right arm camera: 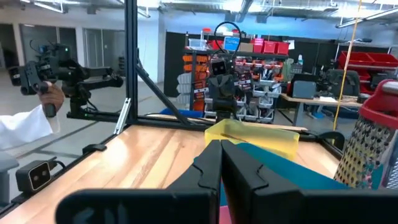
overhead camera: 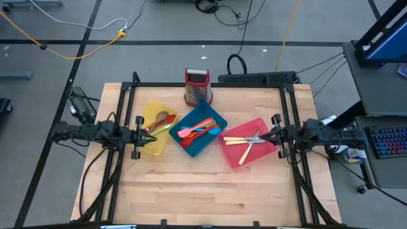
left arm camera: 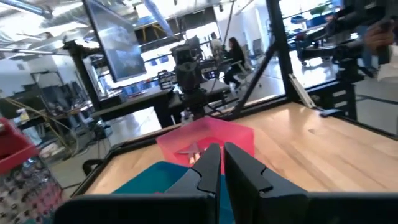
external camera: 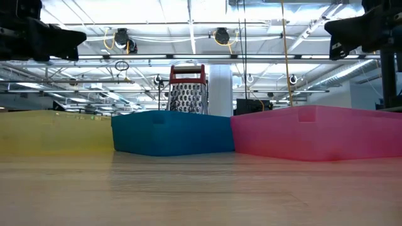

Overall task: Pick & Place Kitchen Items
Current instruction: Return to Home Position

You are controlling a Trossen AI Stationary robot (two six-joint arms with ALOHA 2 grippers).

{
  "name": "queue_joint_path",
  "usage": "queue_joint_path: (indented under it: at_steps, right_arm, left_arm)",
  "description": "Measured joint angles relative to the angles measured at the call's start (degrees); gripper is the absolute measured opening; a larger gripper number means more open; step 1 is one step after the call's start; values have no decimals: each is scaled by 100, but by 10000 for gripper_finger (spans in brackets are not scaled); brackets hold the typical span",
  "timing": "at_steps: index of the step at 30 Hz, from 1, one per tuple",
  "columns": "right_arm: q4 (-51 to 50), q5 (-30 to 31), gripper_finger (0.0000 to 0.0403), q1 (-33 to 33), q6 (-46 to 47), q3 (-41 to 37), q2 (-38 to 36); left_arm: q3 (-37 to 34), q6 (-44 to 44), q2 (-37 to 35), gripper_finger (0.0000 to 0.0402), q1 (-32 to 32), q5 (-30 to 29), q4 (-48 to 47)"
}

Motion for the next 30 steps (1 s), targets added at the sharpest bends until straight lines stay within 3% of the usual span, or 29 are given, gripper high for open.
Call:
queue_joint_path:
  at_steps: [8, 14, 22, 30]
  right_arm:
    - [766, 2, 4, 0, 92, -627, 4]
    - [744, 3, 4, 0, 323, -797, -5]
    - [591, 3, 4, 0, -32, -808, -2]
    - [446, 1, 4, 0, 665, -815, 2]
  left_arm:
    - [7, -266, 7, 26, -1, 39, -337]
    - [7, -378, 7, 26, -1, 40, -294]
    - [7, -410, 7, 26, -1, 39, -302]
    - [11, -410, 7, 26, -1, 39, -299]
